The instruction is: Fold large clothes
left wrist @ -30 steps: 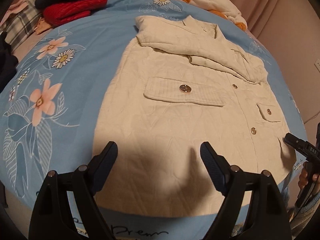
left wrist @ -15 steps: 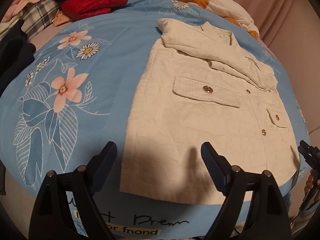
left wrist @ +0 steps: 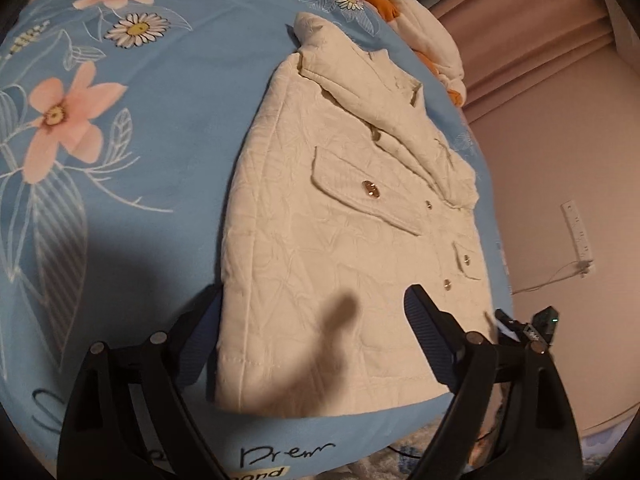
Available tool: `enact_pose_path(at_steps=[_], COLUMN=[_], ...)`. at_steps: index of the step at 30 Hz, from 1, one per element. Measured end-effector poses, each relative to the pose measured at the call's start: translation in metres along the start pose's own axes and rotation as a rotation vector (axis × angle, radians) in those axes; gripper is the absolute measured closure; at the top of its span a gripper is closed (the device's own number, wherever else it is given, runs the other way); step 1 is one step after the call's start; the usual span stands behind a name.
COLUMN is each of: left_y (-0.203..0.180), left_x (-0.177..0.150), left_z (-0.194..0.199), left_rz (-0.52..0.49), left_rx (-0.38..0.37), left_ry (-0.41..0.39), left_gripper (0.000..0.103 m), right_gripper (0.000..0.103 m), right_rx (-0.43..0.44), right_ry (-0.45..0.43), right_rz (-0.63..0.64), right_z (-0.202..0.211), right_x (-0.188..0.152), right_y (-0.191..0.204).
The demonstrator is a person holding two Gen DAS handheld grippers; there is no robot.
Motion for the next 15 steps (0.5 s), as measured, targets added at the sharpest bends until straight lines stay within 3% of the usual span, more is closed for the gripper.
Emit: enact_pose_path(at_steps=[8, 11, 15], left_y=[-0.007, -0.004, -0.008], left_x=[0.034, 0.045, 0.041], left_z=[-0.023, -0.030, -0.029], left_rz=[-0.020, 0.005, -0.015], left_rx=[-0.005, -0.040, -0.062], left_ry=[0.030, 0.040, 0.041], left_gripper=[0.014, 0.014, 0.014], right_gripper=[0.038, 0.038, 0.038], right_rx=[0.100, 0.119, 0.122], right_ry=[0.021, 0.035, 0.040], right_rz=[-0.048, -0.059, -0.044], right_z=[-0.025, -0.032, -0.032], right_x=[0.032, 0.041, 0.037], right_y=[0.003, 0.002, 0.006])
Point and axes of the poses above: each gripper's, at about its wrist camera, not at the fingertips, and z roughly against the way its jaws point, y to its left, x to its top, the point moved 5 cm from there along -z, roughly the way its jaws point, and after that the axes turned 5 degrees about x, right-handed, at the moved point
